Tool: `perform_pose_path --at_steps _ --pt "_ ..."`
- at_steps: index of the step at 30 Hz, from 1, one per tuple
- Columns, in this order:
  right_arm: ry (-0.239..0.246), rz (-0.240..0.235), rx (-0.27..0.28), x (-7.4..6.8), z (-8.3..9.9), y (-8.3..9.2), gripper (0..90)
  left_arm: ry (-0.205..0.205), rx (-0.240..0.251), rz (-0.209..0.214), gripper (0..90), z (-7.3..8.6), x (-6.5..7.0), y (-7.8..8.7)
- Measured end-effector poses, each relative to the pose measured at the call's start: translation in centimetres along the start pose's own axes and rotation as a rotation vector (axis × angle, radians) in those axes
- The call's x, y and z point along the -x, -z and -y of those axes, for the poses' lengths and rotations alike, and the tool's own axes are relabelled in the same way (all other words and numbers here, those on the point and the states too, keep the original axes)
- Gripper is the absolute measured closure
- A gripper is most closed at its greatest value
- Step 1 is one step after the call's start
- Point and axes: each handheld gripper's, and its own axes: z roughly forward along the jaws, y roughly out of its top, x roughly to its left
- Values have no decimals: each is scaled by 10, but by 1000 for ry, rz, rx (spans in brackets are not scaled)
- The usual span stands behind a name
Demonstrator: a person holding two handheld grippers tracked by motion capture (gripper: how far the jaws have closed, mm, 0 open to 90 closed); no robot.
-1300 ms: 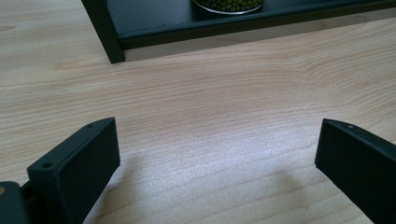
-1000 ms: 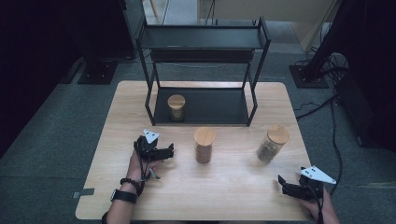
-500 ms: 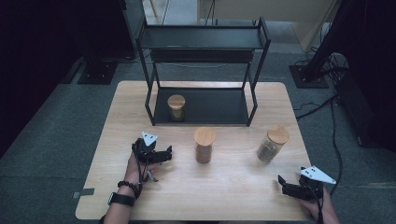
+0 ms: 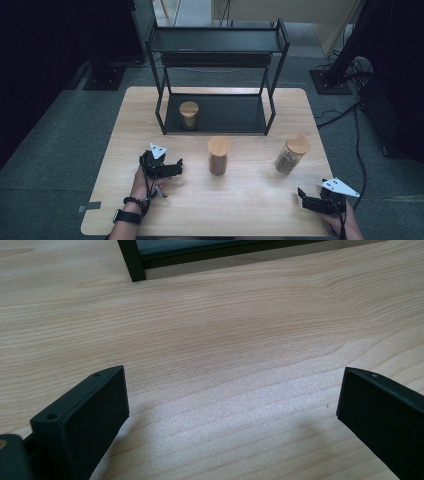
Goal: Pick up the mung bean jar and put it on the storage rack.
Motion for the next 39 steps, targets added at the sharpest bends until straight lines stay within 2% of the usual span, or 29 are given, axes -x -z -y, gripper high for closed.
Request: perform_pose_path --at_steps 39 --pt "-8 3 1 0 0 0 35 3 -1 -6 6 19 -10 23"
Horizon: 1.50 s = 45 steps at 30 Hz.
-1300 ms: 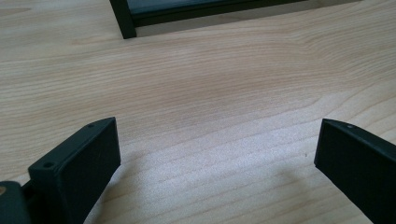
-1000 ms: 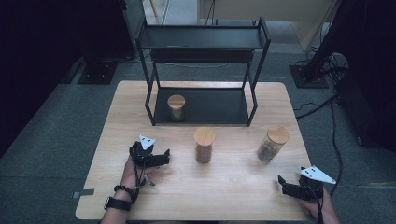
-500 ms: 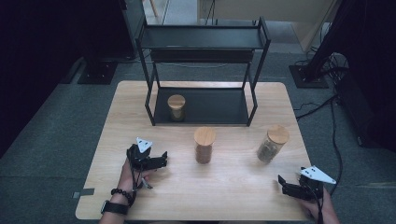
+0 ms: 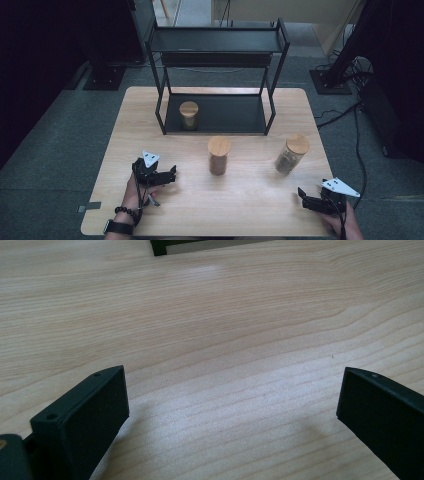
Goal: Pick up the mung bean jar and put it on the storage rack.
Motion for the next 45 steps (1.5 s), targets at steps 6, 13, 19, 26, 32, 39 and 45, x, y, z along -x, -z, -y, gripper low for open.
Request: perform_pose_path --at_steps 6,13,19,26,32,39,45 --pt "1 3 2 0 0 0 35 3 3 0 6 3 -1 3" --pt "2 6 3 -1 0 0 34 7 3 -2 6 5 -2 6" --pt "6 5 3 -1 0 0 34 9 4 2 6 7 -4 8" --pt "6 4 2 -1 0 0 35 -7 -2 2 6 9 -5 11" --pt "12 3 -1 -1 0 0 35 7 4 6 6 11 -8 14" --pt "11 3 1 -1 0 0 35 6 6 5 5 15 -10 18" --pt "13 3 -1 -1 0 0 35 10 7 1 6 17 -12 21"
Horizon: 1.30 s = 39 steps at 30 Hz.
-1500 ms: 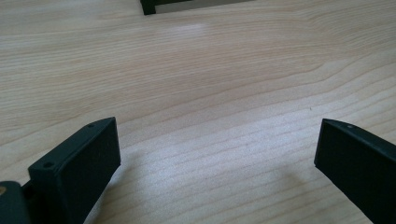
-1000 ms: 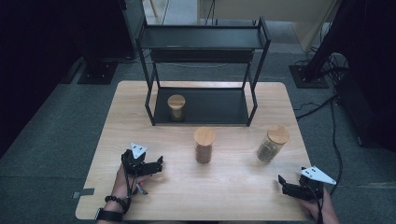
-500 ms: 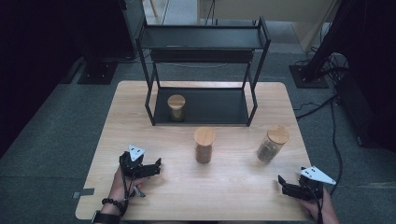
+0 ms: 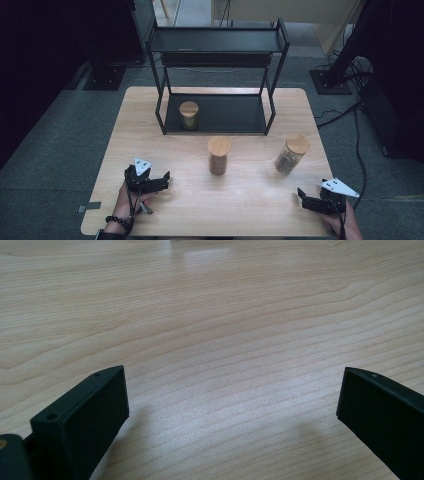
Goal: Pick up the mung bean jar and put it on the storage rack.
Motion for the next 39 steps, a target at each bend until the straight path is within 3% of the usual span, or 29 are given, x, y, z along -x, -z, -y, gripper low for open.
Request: perform_pose_path --at_steps 18,28,32,34,37,39 --pt "4 -2 -1 0 0 0 35 13 5 -8 6 10 -8 13" --pt "4 -2 -4 -1 0 0 34 36 21 2 5 16 -16 20" --pt "13 2 0 -1 0 0 35 70 43 12 6 18 -21 24" --pt "15 2 -1 -1 0 0 34 66 47 12 5 18 -20 24" --pt "11 0 0 -1 0 0 35 10 20 -15 5 19 -19 25" --pt "10 0 0 -1 0 0 35 2 17 -21 5 21 -21 27"
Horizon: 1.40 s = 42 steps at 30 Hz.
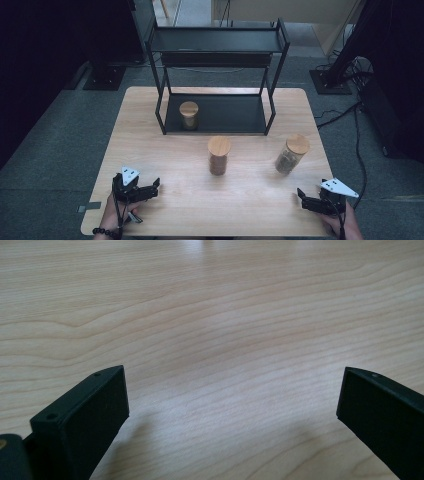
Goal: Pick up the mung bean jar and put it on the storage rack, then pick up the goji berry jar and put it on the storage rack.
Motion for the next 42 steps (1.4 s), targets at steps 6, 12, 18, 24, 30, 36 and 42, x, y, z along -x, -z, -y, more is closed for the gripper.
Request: perform_pose_path --at_steps 6,12,18,24,30,36,42 --pt "5 0 -5 0 0 0 35 22 4 -5 5 4 -10 6" --pt "6 4 -4 0 0 0 34 35 5 -1 6 7 -17 9" --pt "6 5 -7 0 0 -1 35 42 8 19 5 7 -19 10" --pt "6 9 0 -1 0 0 35 38 8 27 6 7 -19 10" --pt "-3 8 16 -2 0 2 35 33 7 34 6 7 -18 10" --pt "-28 -11 30 -4 1 3 41 28 6 41 6 8 -18 10" --pt "-31 -10 39 -6 1 4 44 18 -3 46 6 7 -18 9"
